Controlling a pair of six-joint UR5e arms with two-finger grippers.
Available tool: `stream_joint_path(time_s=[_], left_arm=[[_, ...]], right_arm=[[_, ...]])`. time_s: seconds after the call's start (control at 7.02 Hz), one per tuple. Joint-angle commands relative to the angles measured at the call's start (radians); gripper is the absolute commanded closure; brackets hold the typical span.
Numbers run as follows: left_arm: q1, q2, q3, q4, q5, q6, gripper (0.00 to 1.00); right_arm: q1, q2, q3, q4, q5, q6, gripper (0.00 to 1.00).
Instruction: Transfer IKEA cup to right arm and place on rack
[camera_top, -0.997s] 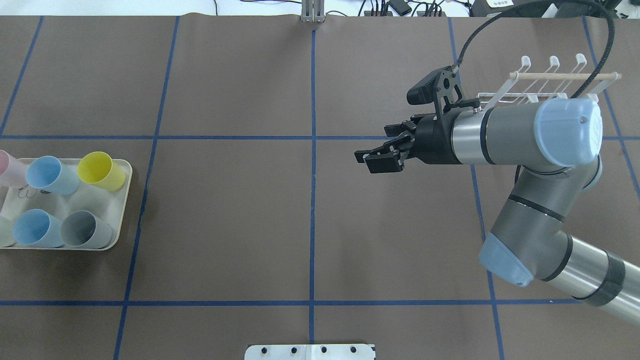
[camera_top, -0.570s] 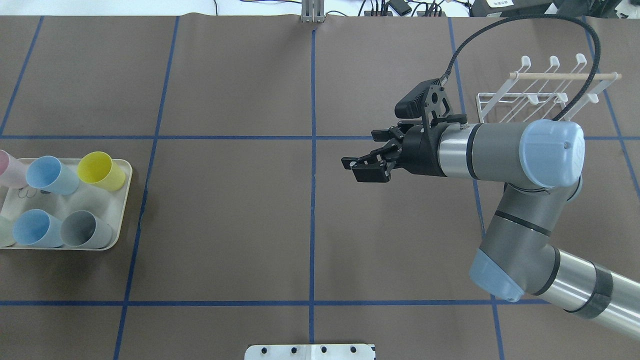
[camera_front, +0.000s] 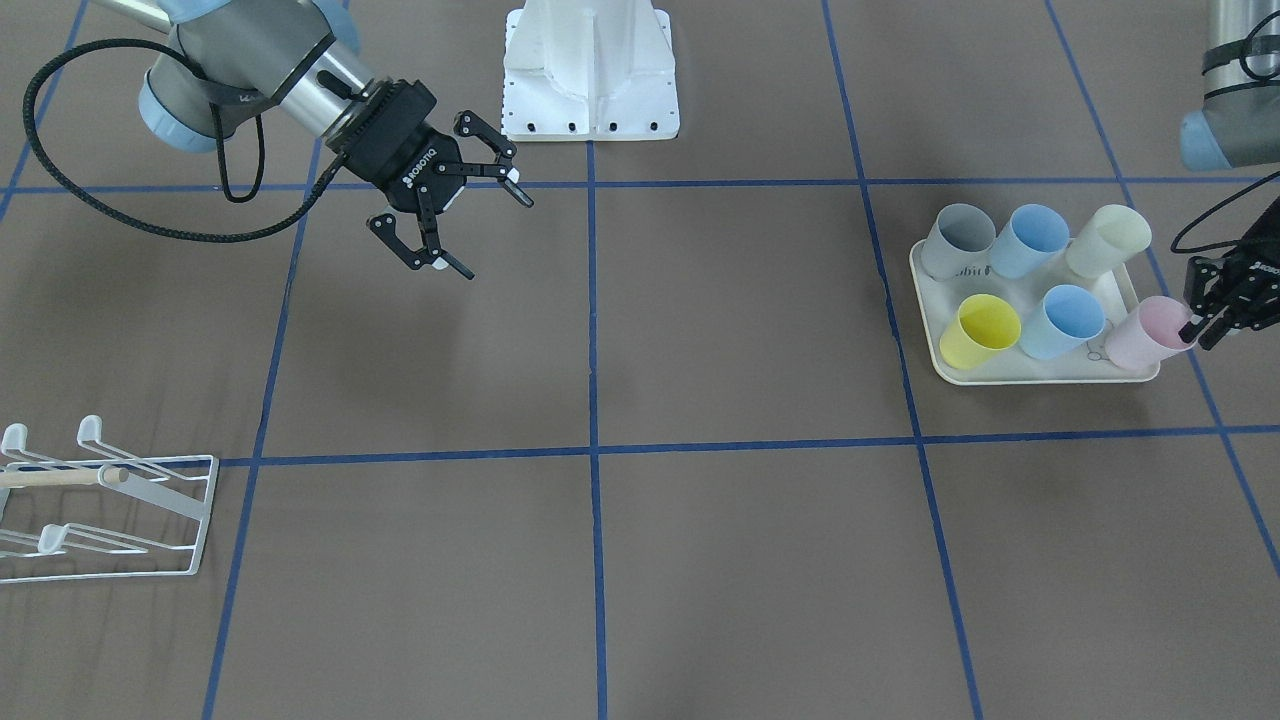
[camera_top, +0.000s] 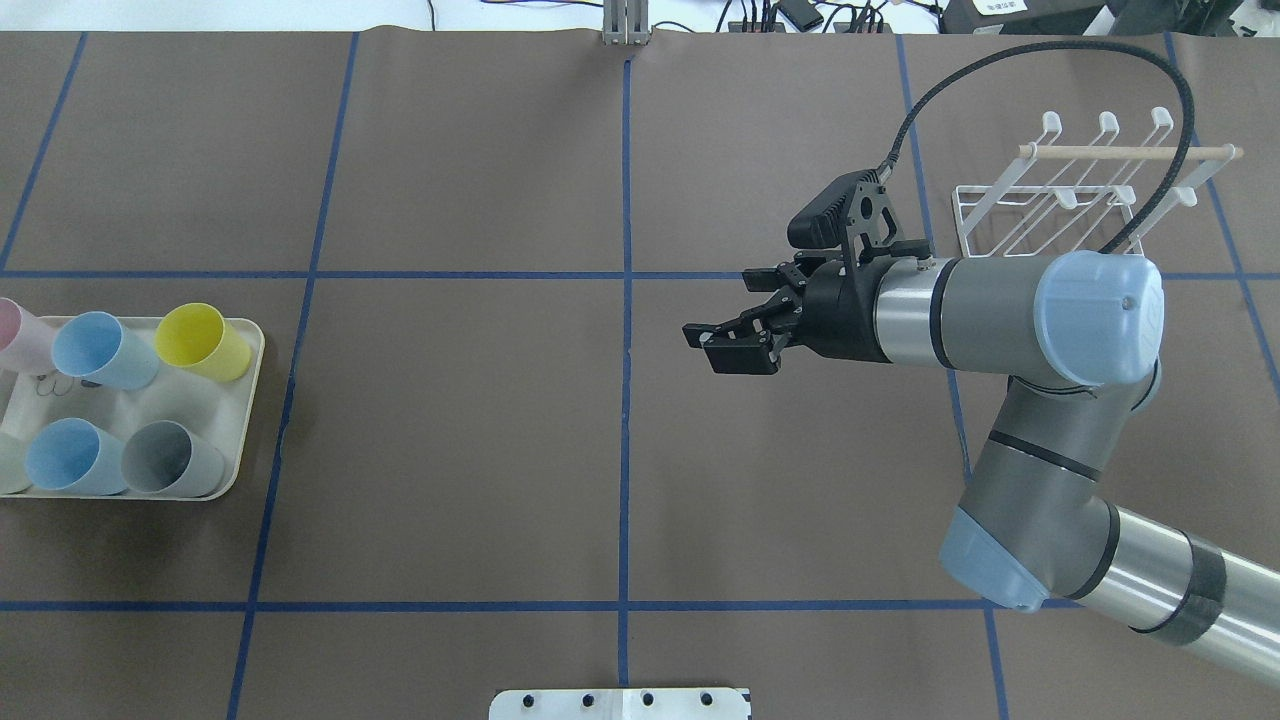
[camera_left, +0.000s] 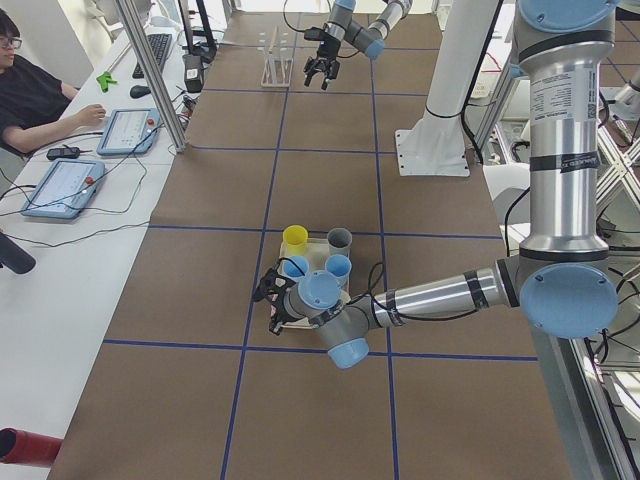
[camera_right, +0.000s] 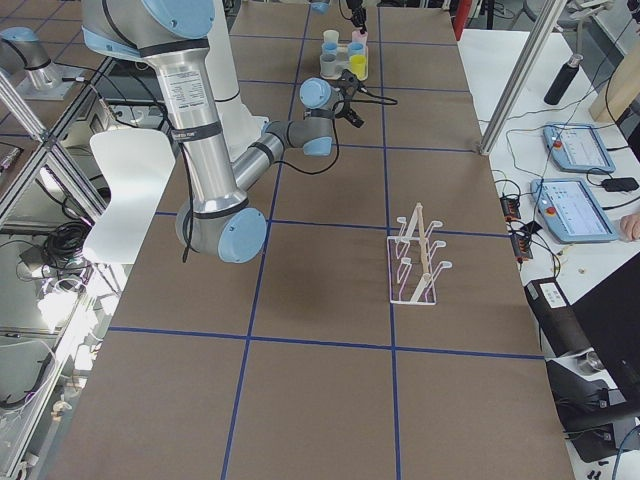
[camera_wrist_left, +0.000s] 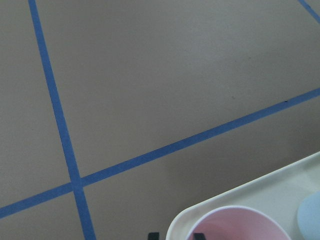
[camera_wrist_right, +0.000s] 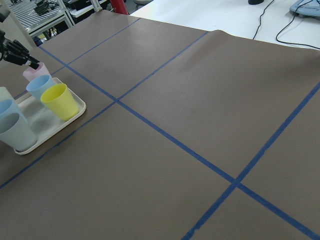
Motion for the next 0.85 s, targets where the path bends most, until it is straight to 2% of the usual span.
stream_joint_path(time_s=[0.0, 0.28, 0.43, 0.71], left_arm=[[0.007, 0.014, 0.000, -0.021, -0.003, 0.001, 0.81], [0.009, 0.016, -0.005, -0.027, -0.006, 0.000, 1.00], [0.007, 0.017, -0.009, -0.027, -0.009, -0.006, 1.00], [-0.022, 0.013, -0.008, -0.021, -0.076, -0.002, 1.00]], right_arm=[[0.000, -0.003, 0.000, 0.000, 0.000, 0.000, 0.02], [0.000, -0.003, 0.000, 0.000, -0.002, 0.000, 0.02], [0.000, 0.000, -0.002, 0.000, -0.002, 0.000, 0.02], [-0.006, 0.008, -0.003, 0.002, 0.000, 0.000, 0.02]])
